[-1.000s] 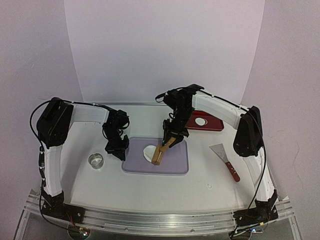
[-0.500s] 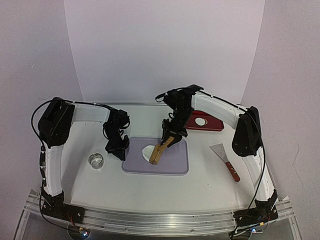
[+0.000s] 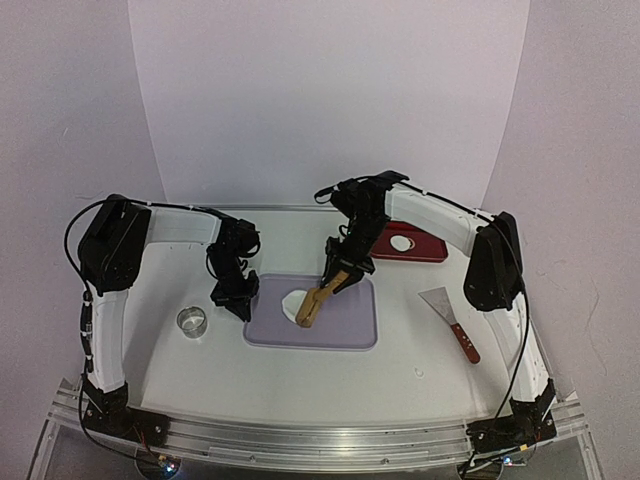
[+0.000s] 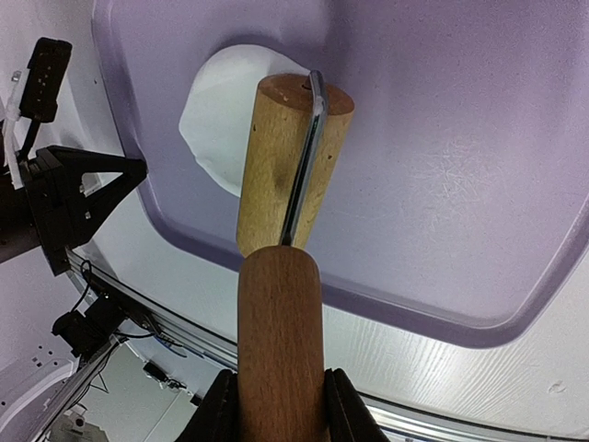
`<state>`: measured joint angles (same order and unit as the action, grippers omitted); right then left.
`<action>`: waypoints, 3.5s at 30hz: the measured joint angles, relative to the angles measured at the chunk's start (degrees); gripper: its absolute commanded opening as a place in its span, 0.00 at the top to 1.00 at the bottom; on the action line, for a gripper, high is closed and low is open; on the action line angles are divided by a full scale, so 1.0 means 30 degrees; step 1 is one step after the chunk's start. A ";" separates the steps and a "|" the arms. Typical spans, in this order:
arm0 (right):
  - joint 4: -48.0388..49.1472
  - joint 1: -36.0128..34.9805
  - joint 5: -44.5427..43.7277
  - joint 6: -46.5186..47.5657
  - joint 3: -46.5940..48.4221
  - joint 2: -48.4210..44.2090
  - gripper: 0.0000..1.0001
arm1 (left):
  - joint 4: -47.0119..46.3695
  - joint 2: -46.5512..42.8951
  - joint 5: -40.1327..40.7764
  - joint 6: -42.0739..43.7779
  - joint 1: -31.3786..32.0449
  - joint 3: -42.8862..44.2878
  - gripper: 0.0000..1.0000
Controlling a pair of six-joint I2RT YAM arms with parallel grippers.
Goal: Roll out the dumpling wrappers from the dough
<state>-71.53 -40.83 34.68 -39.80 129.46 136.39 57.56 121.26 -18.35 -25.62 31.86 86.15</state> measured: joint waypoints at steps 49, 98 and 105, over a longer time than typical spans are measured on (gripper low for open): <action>0.0414 -0.1433 -0.1856 0.0302 0.1562 0.0287 1.00 | -0.0525 -0.0134 -0.0705 0.0158 -0.0255 -0.0482 1.00; 0.5420 -0.1355 -0.0647 -0.2948 -0.1027 -0.0459 1.00 | -0.1110 -0.0449 -0.0828 -0.0295 -0.0204 -0.0950 1.00; 0.7199 -0.1012 0.0022 -0.1949 -0.3289 -0.1263 1.00 | -0.1180 -0.0491 -0.0807 -0.0406 -0.0182 -0.1013 1.00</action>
<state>-49.94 -43.87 34.74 -45.65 119.59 132.60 54.02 119.79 -20.78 -26.84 31.31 83.11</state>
